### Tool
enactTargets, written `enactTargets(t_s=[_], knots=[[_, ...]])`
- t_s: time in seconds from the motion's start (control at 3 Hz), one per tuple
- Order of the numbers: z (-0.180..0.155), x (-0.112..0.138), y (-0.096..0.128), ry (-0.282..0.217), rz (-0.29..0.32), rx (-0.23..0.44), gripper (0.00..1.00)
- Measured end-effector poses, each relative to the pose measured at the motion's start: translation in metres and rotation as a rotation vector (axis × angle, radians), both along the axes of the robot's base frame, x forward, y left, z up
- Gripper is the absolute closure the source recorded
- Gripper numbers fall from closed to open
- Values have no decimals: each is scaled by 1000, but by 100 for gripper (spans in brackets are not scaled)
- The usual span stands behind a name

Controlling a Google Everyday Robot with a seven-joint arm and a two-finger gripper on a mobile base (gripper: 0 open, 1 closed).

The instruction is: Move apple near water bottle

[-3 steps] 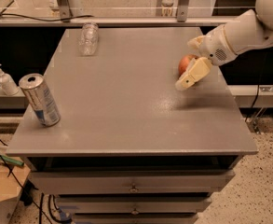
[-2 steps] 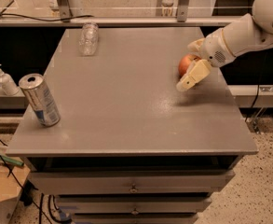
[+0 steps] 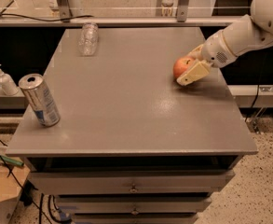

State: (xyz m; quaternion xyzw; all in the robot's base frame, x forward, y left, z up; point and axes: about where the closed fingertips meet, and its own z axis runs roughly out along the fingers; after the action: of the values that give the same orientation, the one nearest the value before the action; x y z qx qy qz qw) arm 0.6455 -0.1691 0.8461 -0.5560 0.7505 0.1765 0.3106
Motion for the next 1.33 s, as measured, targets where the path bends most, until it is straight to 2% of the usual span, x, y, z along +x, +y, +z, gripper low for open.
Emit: enactTargets(t_s=[0.33, 0.67, 1.0, 1.33], knots=[[15, -1, 2, -30, 27, -21, 64], [61, -4, 22, -127, 86, 6, 88], [120, -14, 43, -237, 156, 66, 100], [128, -13, 46, -252, 161, 76, 100]])
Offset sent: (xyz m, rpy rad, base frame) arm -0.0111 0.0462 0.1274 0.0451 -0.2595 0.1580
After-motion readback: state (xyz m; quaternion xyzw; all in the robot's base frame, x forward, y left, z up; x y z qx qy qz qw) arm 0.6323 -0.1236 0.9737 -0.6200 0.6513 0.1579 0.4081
